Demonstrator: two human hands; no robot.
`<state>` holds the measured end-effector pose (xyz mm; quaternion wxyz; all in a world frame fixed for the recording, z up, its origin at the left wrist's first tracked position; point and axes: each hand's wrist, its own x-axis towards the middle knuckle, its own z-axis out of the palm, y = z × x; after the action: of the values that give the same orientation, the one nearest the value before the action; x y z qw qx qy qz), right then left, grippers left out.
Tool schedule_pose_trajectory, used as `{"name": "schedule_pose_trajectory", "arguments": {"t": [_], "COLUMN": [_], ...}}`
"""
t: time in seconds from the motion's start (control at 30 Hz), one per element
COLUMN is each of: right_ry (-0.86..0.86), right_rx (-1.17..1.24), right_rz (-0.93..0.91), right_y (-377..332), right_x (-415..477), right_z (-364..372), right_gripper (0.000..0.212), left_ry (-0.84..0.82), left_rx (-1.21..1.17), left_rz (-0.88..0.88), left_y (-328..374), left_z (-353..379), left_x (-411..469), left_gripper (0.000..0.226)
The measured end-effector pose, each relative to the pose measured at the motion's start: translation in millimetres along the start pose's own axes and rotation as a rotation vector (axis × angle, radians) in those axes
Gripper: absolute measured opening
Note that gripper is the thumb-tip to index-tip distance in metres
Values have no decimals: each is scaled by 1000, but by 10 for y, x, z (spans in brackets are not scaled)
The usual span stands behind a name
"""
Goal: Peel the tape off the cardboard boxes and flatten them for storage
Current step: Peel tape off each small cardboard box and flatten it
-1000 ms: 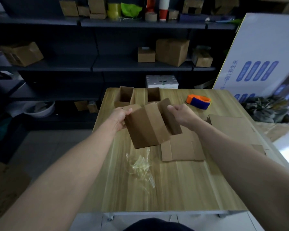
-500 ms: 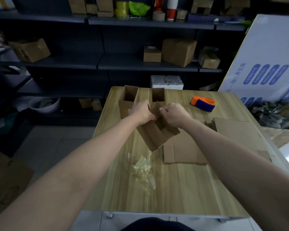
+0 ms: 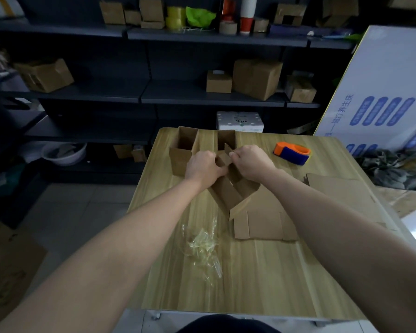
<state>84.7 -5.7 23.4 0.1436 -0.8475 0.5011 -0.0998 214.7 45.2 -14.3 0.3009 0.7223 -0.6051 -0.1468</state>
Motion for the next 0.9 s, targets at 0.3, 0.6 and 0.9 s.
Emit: {"name": "schedule_pose_trajectory", "arguments": {"t": [0.3,0.6,0.9], "right_ry": [1,38,181], "right_rx": [-183,-114,490], "right_rz": [-53,230,565], "right_y": [131,252,184], "right_x": [14,-58,-107], "right_z": [23,195,249], "right_gripper": [38,68,82], "left_ry": [-81,67,243], "left_rx": [-102,-217,-434], "left_rz": [-34,-118,-205], "left_y": [50,-91,-154], "left_z": [-26,-104,-16], "left_x": [80,118,28], "left_gripper": [39,47,43]}}
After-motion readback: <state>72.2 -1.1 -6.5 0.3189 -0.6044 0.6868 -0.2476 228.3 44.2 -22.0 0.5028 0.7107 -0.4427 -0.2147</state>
